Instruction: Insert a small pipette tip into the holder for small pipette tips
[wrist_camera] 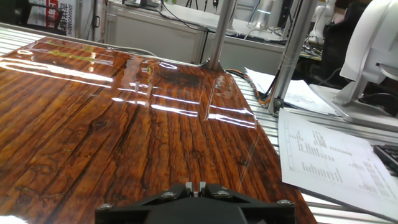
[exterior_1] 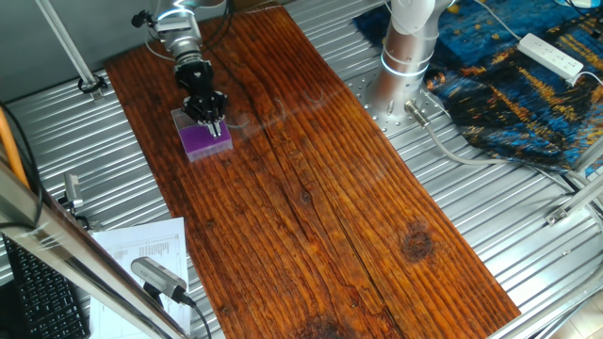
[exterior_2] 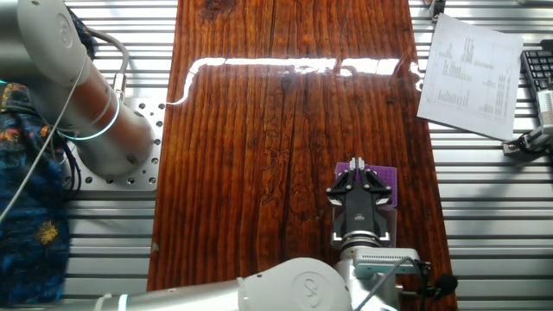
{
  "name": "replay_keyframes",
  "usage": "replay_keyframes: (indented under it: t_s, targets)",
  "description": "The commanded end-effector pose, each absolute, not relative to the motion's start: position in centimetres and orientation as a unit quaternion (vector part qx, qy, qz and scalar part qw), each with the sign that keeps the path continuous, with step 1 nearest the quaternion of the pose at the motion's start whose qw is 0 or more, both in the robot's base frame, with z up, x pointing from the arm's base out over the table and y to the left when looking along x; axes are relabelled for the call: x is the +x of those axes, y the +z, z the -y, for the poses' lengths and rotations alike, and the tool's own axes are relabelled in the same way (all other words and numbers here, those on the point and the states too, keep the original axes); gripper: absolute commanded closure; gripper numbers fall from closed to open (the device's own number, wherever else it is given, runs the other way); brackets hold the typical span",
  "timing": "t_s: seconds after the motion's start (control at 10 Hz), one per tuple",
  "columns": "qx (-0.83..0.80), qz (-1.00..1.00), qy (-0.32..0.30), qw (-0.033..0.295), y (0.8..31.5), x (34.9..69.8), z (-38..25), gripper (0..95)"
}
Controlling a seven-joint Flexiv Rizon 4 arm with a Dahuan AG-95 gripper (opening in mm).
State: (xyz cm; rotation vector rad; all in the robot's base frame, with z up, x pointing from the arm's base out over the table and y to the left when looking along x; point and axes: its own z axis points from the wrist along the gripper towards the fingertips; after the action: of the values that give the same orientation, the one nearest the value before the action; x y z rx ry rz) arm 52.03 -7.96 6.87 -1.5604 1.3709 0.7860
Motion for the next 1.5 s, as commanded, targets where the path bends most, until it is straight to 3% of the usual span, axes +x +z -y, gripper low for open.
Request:
replay_keyframes:
  t_s: [0.1,0.8,1.5]
  targets:
    - [-0.630,-0.552,0.323,0.440,6.90,52.03,7.97,95.0]
    - [-0.644,-0.539,0.356,0.410,6.96,52.03,7.92,95.0]
    - [-0.649,-0.532,0.362,0.407,7.13,51.98,7.75,95.0]
